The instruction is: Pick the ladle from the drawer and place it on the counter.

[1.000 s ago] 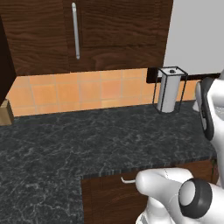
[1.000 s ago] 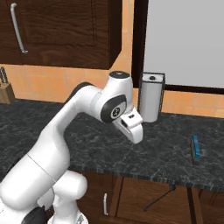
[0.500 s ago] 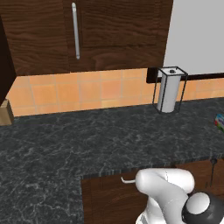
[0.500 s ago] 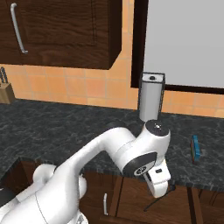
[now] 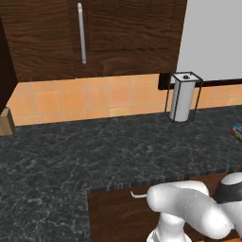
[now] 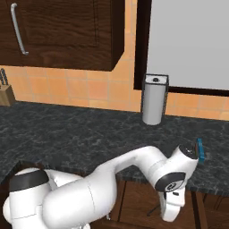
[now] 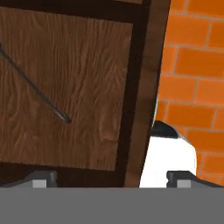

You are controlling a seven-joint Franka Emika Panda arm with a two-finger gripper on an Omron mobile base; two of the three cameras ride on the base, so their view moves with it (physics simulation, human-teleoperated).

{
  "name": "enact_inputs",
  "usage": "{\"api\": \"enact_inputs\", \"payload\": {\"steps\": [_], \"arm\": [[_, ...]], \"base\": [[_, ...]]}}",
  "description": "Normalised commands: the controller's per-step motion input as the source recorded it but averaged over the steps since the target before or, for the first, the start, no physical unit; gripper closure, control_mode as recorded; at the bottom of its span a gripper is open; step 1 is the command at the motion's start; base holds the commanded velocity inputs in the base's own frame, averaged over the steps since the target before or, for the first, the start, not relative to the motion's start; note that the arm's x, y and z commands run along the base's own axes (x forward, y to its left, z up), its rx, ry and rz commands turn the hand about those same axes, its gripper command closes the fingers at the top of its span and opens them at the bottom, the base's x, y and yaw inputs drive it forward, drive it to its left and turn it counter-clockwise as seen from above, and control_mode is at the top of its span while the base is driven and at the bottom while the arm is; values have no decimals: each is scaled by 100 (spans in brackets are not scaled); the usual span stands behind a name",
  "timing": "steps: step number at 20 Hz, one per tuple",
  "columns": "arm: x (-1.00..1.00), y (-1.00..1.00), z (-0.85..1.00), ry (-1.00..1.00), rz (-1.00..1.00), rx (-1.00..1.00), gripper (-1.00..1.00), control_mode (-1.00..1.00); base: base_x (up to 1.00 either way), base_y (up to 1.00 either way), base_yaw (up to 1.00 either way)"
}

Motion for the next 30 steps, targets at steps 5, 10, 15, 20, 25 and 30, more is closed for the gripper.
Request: {"api": "enact_inputs", "payload": {"steps": [5,10,15,20,25,30], "arm": [[-14,-45,-85,29,-30,21,-100,-100],[-15,0,-44,9,-2,3,-100,-100],[-52,0,-36,8,0,-1,-100,-100],[-20,1,-32,-2,0,-2,-100,-100],[-38,8,-51,-4,0,-8,-100,-100],[-100,-28,-39,0,0,-8,-100,-100]], "base": [[0,0,0],[0,0,0],[0,0,0],[0,0,0],[0,0,0],[0,0,0]]}}
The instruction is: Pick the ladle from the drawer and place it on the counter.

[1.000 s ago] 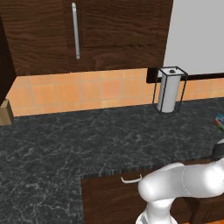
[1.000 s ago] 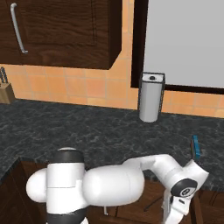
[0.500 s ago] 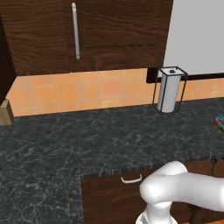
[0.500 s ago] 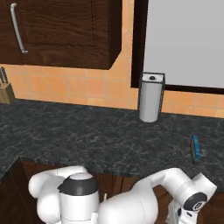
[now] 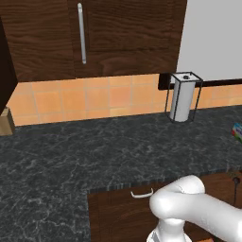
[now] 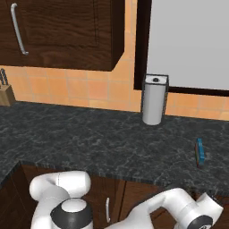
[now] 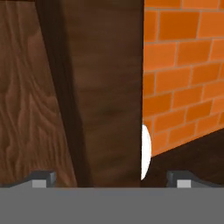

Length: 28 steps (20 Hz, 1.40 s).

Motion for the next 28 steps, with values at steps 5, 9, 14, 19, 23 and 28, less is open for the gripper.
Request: {"api": "enact_inputs", "payload": {"steps": [5,9,14,19,23,28], "arm": [[-100,-71,-5,0,1,0,-100,-100],[-54,35,77,-13,-1,4,-100,-100],[48,100,74,-34,-5,-1,-100,-100],[88,100,18,-25,1,0,-100,-100],[100,47,3,4,13,-1,-100,-100],[56,-9,-23,7,7,-10,-100,-100]], "base": [[0,0,0],[0,0,0],[0,0,0],[0,0,0],[0,0,0],[0,0,0]]}}
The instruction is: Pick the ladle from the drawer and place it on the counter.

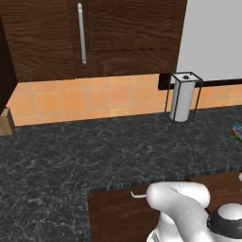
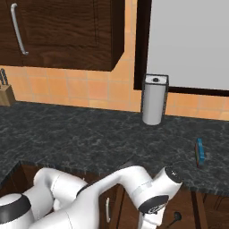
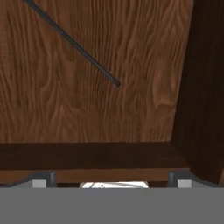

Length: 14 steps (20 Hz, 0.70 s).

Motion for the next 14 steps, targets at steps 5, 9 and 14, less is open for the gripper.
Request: {"api": "enact_inputs", "payload": {"steps": [5,9,14], "arm": [[49,-27,-24,0,35,0,-100,-100],[25,-68,-28,5,35,0,-100,-100],[-5,-15,-40,3,1,-5,-100,-100]], "base": [[0,0,0],[0,0,0],[0,0,0]]}}
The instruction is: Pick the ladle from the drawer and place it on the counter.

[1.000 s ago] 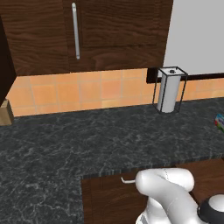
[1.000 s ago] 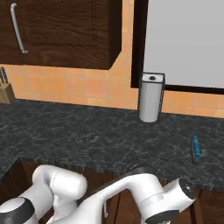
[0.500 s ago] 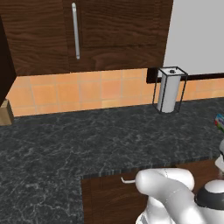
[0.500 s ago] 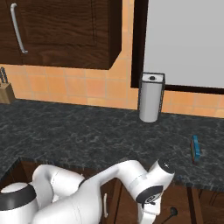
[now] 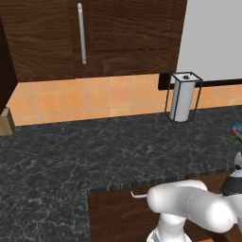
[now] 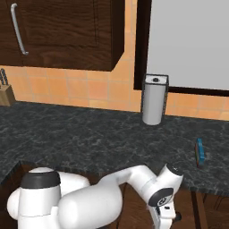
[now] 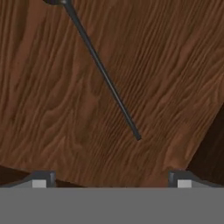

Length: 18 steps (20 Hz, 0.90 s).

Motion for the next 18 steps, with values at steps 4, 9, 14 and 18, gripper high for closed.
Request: {"api": "enact_inputs", "payload": {"steps": [4,9,14,18], "arm": [[0,-6,-29,0,1,-2,-100,-100],[6,-2,-60,0,7,-20,-100,-100],[12,-12,-62,0,6,-13,-100,-100],[0,-42,-68,8,9,-16,-100,-100]], "base": [[0,0,0],[0,0,0],[0,0,0],[0,0,0]]}}
